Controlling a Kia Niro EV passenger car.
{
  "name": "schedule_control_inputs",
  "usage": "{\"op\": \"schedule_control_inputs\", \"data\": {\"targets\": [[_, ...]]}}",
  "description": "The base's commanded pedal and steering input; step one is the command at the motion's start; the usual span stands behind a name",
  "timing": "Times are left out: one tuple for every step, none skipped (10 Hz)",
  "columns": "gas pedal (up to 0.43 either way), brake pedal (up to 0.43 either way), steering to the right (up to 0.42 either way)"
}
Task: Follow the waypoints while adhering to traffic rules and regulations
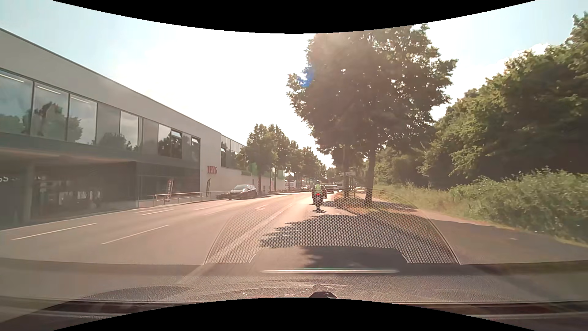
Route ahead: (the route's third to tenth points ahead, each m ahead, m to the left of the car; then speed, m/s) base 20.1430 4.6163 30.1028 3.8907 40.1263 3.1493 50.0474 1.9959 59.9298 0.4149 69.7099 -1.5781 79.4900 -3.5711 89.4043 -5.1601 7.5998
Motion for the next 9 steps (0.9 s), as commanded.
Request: {"op": "schedule_control_inputs", "data": {"targets": [[0.157, 0.0, 0.015], [0.157, 0.0, 0.015], [0.15, 0.0, 0.015], [0.15, 0.0, 0.013], [0.15, 0.0, 0.013], [0.138, 0.0, 0.013], [0.138, 0.0, 0.013], [0.13, 0.0, 0.013], [0.13, 0.0, 0.013]]}}
